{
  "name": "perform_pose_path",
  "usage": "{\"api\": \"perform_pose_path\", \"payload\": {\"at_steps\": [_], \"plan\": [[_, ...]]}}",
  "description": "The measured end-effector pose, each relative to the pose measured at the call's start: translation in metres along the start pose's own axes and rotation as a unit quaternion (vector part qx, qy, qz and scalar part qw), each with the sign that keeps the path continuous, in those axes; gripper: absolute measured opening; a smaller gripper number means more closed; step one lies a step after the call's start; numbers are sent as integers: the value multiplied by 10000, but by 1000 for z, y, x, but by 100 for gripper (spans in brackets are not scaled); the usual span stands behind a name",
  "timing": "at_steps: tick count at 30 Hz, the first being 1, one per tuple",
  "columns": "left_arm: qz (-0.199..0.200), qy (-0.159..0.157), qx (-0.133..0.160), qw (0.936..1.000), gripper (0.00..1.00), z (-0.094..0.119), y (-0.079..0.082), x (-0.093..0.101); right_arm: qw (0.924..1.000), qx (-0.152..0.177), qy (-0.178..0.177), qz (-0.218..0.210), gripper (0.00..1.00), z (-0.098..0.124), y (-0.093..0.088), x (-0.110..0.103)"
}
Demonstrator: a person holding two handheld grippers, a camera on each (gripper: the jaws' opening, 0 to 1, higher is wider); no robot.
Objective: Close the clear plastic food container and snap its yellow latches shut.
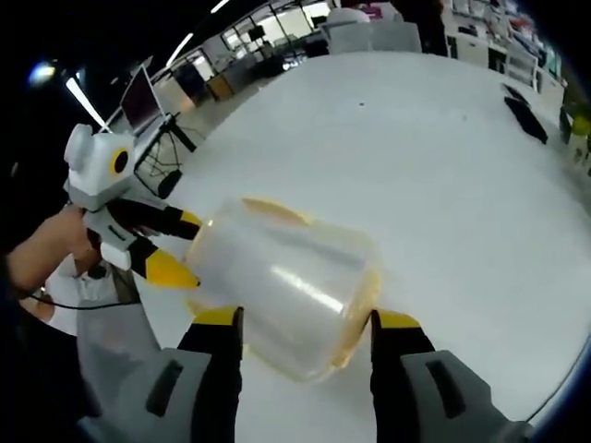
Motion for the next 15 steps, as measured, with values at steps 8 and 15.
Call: {"api": "perform_pose_path", "payload": {"at_steps": [8,15], "plan": [[-90,63,110,9999,38,11,2,-1,9987,-73,-105,497,52,8,-1,-2],[-380,154,162,9990,38,21,10,-1,9938,81,-168,1092,48,18,5,-3]]}}
Point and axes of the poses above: the point that each gripper's makers call its tool centre point, and the gripper's own axes: z roughly backward along the fingers, x roughly to its right, y roughly out of its top, the point moved 9 cm from there along z, roughly backward along the fingers, and after that the axes turned 10 degrees about -z, right-handed, at the moved point
